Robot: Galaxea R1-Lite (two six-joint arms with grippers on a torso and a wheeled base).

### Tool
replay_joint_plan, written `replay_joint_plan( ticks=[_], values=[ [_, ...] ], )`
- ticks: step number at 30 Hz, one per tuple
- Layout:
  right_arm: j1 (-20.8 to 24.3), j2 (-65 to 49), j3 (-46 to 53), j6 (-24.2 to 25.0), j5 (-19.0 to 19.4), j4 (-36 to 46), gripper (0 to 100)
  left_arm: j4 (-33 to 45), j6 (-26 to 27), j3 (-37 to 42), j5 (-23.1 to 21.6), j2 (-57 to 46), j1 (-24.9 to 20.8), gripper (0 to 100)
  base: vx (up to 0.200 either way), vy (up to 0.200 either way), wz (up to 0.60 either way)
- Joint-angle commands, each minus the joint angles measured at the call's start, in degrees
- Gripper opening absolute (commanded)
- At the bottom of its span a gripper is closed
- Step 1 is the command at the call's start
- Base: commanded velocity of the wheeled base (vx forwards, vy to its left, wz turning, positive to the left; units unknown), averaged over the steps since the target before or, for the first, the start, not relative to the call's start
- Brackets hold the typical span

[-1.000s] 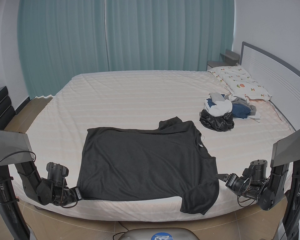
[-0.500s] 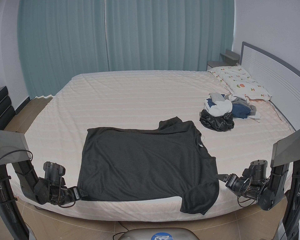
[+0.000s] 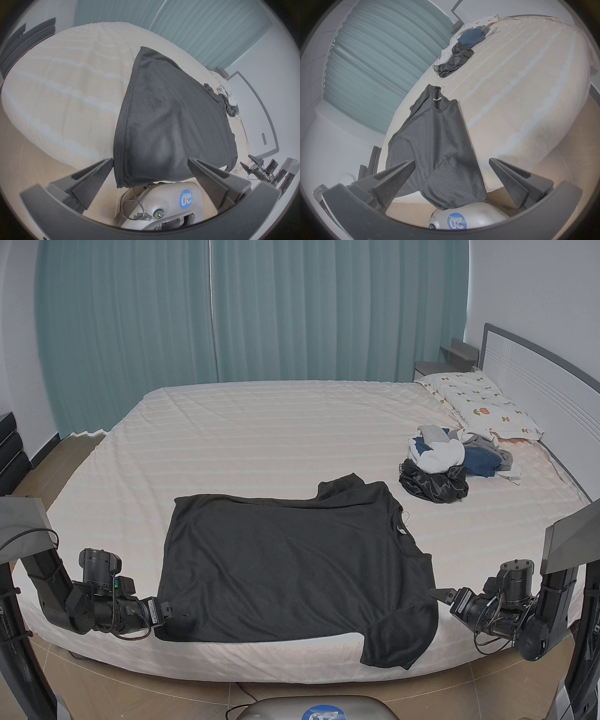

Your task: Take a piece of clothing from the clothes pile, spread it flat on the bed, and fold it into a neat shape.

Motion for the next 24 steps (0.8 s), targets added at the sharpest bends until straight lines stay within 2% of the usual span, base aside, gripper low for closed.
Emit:
replay_joint_plan(
  ticks=[1, 8, 18, 19, 24],
  values=[
    [0.2, 0.3, -0.3, 0.0, 0.1, 0.0, 100, -0.2, 0.7, -1.4, 1.2, 2.4, 0.3, 100, 0.000, 0.000, 0.00],
    [0.2, 0.8, -0.5, 0.0, 0.1, -0.1, 100, -0.2, 2.8, -3.0, 1.1, 5.6, 0.0, 100, 0.000, 0.000, 0.00],
    [0.2, 0.9, -0.6, 0.0, 0.1, -0.1, 100, -2.3, 3.0, -3.1, 0.8, 6.9, -0.3, 100, 0.000, 0.000, 0.00],
    [0.2, 0.9, -0.6, 0.0, 0.1, -0.1, 100, -2.7, 3.0, -3.0, 0.8, 7.1, -0.3, 0, 0.000, 0.000, 0.00],
    [0.2, 0.9, -0.6, 0.0, 0.1, -0.1, 100, -4.6, 3.3, -3.1, 0.9, 8.1, -0.5, 0, 0.000, 0.000, 0.00]
  ],
)
